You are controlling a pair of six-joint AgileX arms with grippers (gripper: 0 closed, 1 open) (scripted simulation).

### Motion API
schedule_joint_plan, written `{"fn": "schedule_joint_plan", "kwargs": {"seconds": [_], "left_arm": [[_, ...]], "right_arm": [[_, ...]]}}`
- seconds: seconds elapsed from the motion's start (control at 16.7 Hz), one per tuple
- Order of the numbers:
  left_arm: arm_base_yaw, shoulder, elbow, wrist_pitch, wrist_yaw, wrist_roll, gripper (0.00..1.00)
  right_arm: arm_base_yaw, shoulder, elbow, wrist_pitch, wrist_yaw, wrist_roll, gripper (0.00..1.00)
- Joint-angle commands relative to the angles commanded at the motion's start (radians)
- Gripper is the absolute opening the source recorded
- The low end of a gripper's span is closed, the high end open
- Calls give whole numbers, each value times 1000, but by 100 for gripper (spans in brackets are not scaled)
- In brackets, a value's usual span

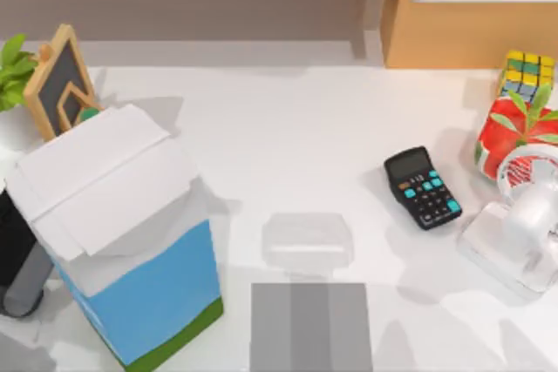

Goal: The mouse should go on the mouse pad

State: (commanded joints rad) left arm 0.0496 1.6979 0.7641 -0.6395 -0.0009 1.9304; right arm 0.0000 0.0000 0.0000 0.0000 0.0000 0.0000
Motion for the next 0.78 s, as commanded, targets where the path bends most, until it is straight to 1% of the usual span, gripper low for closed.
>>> {"fn": "schedule_joint_plan", "kwargs": {"seconds": [0.06,0.12,0.3,0.42,0.6,0.78], "left_arm": [[0,0,0,0,0,0,0],[7,-38,19,-44,-30,-13,0],[18,-30,37,-47,-28,11,0],[37,-30,81,-88,-32,38,0],[57,-66,167,-210,-48,59,0],[51,-122,237,-352,-51,49,0]], "right_arm": [[0,0,0,0,0,0,100],[0,0,0,0,0,0,100],[0,0,0,0,0,0,100],[0,0,0,0,0,0,100],[0,0,0,0,0,0,100],[0,0,0,0,0,0,100]]}}
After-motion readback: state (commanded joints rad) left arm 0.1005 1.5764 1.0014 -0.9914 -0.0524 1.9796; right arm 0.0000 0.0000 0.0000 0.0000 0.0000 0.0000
